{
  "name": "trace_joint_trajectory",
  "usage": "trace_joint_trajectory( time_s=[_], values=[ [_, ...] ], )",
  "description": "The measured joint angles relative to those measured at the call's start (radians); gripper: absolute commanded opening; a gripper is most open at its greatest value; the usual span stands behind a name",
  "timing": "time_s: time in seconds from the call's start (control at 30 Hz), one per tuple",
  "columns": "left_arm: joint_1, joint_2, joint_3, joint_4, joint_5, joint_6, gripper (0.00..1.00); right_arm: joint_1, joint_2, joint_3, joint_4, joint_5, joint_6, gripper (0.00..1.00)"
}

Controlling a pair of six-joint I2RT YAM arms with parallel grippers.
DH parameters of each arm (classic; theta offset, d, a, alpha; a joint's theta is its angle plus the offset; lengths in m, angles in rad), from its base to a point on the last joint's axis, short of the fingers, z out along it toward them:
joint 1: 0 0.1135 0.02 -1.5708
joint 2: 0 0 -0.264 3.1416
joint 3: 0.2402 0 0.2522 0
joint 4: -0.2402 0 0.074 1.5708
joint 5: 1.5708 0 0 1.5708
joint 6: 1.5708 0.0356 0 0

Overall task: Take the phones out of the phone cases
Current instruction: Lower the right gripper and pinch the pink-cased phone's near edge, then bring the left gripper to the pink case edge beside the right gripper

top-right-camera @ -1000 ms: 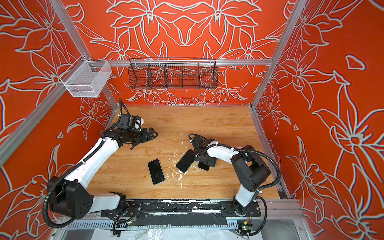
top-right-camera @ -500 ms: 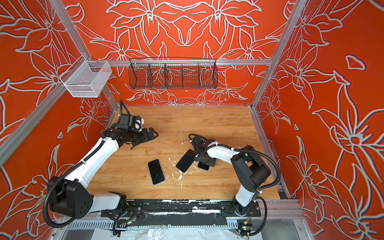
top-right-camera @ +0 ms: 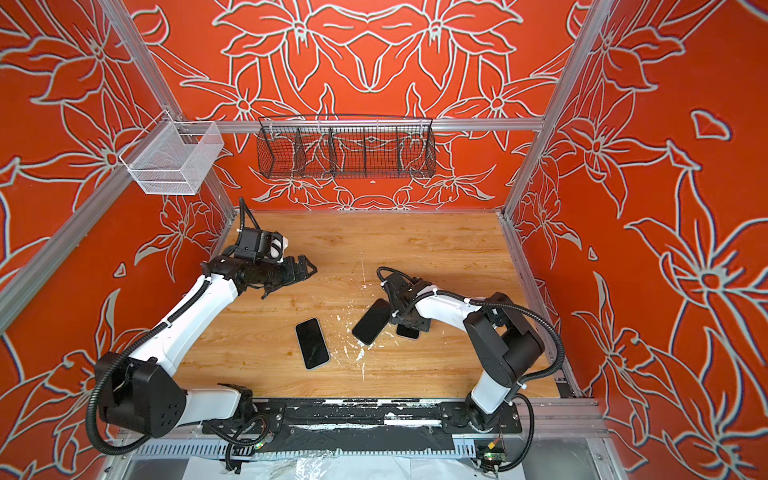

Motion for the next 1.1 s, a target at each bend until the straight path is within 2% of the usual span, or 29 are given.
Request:
trace_joint_trajectory(
  time_s=[0.23,0.5,0.73,1.1],
  values=[
    [-0.01,0.004,-0.015,0.003,0.007,-0.015,0.97,0.0,-0.005,-0.003,0.014,0.0,-0.051,0.4],
    [-0.06,-0.006,-0.167,0.095,0.069,-0.092,0.97,-0.002,-0.03,-0.027,0.023,-0.005,-0.102,0.4],
    [-0.143,-0.056,-0.274,0.254,0.108,-0.139,0.97,-0.01,-0.034,-0.029,0.023,-0.036,-0.156,0.4],
    [-0.23,-0.029,-0.359,0.508,0.18,-0.169,0.97,-0.027,-0.033,0.056,0.011,-0.127,-0.245,0.4]
  ],
)
